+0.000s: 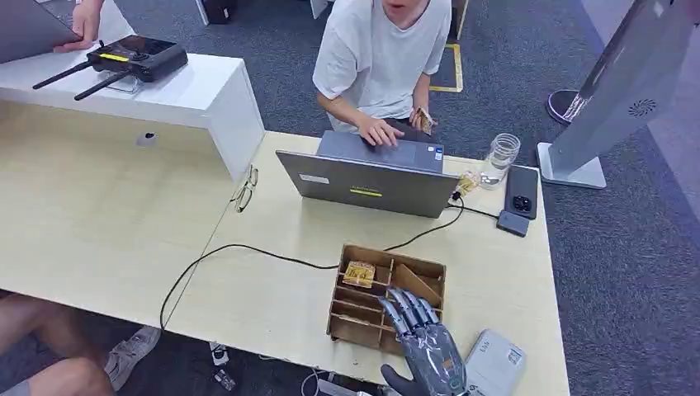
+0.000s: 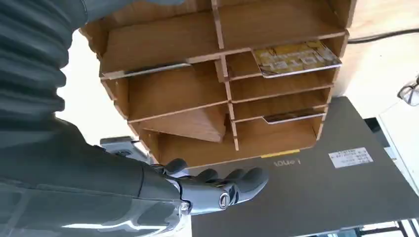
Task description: Pass the card to the sensor for recognition and then transmit it.
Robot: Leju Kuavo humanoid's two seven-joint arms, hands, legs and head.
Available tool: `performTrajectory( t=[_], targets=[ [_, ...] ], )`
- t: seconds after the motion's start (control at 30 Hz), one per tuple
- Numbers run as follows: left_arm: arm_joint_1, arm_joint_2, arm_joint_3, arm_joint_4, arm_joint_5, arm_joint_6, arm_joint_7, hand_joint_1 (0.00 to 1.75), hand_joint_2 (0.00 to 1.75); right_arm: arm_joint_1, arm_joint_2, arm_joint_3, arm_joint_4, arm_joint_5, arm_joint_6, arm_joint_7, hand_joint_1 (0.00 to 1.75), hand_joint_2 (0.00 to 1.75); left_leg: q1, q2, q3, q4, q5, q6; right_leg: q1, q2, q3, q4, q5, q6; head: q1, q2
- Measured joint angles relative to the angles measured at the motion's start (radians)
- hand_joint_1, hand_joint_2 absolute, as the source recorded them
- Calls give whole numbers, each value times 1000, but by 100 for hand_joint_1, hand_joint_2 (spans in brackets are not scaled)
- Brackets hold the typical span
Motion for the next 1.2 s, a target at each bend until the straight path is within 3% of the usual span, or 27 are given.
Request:
performTrajectory(
  t=[0.17,0.23,0.43,0.63,1.2],
  targets=[
    [0,0,0,0,-1,0,0,0,0,0,0,0,16,1,0,0,3,175,0,0,0,0,0,0,0,0,0,0,0,0,0,0],
    [0,0,0,0,-1,0,0,0,0,0,0,0,21,1,0,0,21,175,0,0,0,0,0,0,0,0,0,0,0,0,0,0],
    [0,0,0,0,-2,0,0,0,0,0,0,-2,30,1,-2,0,24,175,0,0,0,0,0,0,0,0,0,0,0,0,0,0],
    [0,-1,0,0,-3,0,0,0,0,0,0,-9,34,3,-6,4,51,175,0,0,0,0,0,0,0,0,0,0,0,0,0,0],
    [0,-1,0,0,-6,-2,0,0,0,6,0,-32,34,24,-37,32,45,175,0,0,0,0,0,0,0,0,0,0,0,0,0,0]
  ],
)
